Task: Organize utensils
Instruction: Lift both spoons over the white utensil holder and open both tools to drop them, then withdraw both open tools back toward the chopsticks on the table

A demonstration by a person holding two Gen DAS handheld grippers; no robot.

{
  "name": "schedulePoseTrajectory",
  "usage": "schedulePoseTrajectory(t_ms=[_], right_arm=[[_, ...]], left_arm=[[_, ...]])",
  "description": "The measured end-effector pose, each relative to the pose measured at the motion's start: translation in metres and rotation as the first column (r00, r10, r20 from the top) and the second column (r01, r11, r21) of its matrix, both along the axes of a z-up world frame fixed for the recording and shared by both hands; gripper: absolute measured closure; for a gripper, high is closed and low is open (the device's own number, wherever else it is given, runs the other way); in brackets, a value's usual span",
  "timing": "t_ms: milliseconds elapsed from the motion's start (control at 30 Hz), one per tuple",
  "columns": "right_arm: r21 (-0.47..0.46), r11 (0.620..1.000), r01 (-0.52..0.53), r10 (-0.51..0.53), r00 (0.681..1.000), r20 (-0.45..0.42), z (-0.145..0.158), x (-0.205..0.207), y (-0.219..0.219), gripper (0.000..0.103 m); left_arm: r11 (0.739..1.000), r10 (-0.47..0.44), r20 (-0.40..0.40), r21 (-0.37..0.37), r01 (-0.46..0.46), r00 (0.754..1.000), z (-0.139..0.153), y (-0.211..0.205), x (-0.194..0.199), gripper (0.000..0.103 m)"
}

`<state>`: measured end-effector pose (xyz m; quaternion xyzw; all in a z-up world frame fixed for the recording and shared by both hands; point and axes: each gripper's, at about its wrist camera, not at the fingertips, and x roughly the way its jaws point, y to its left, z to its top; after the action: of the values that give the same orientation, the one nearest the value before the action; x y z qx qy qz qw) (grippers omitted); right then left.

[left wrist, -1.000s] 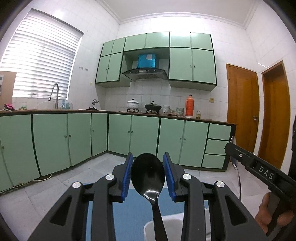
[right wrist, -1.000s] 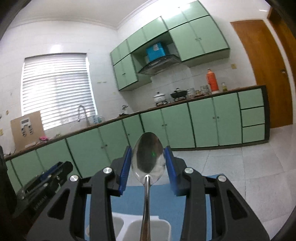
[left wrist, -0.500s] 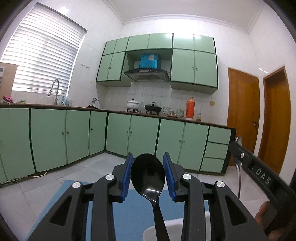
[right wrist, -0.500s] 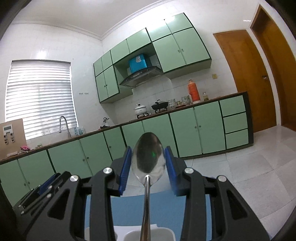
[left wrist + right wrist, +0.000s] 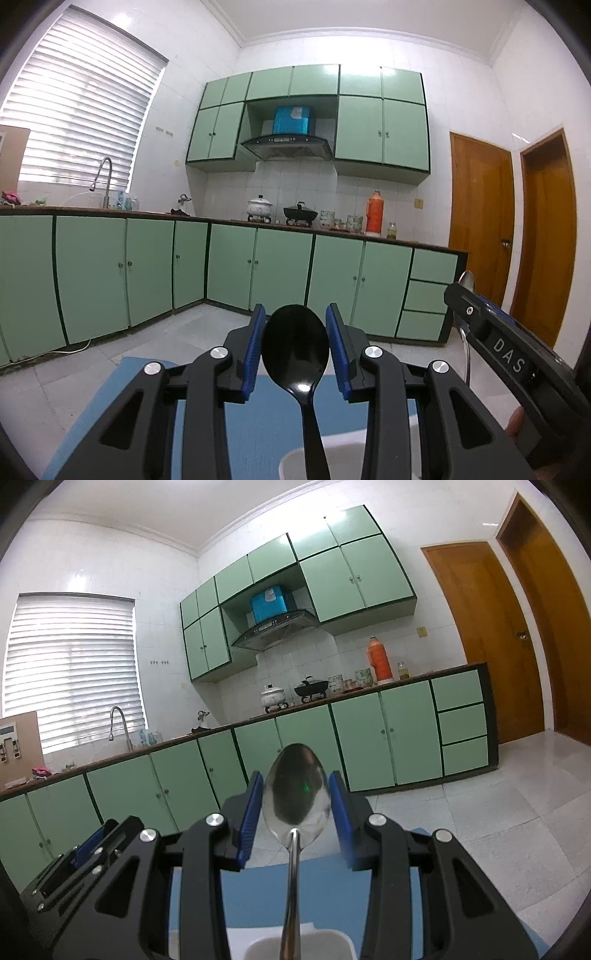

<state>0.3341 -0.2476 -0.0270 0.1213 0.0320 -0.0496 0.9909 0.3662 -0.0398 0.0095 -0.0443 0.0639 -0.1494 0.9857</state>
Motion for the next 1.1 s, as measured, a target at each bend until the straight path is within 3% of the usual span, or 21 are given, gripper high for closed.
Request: schedulePoseTrajectory(t_ms=[400, 500, 667, 1100], right_arm=[[0.077, 0.995, -0.059, 0.063, 0.996, -0.055, -0.015, -0.003, -0.009, 0.065], [0.083, 0.994, -0.068, 0.074, 0.995, -0.072, -0.016, -0.006, -0.008, 0.061], [0.086, 0.993, -0.077, 0.084, 0.993, -0.078, -0.013, -0.015, -0.009, 0.051], [0.039, 0.996, -0.075, 0.079, 0.988, -0.129, -0.008, -0.057, -0.017, 0.043]], left_arm=[[1.0, 0.01, -0.051, 0.023, -0.009, 0.999, -0.01, 0.004, 0.0, 0.068], [1.0, 0.015, -0.062, 0.018, -0.014, 0.998, -0.009, 0.005, -0.001, 0.056], [1.0, 0.023, -0.077, 0.004, -0.023, 0.997, -0.008, 0.009, -0.006, 0.046], [0.998, 0.063, -0.092, 0.026, -0.061, 0.994, -0.007, 0.019, -0.049, 0.03]])
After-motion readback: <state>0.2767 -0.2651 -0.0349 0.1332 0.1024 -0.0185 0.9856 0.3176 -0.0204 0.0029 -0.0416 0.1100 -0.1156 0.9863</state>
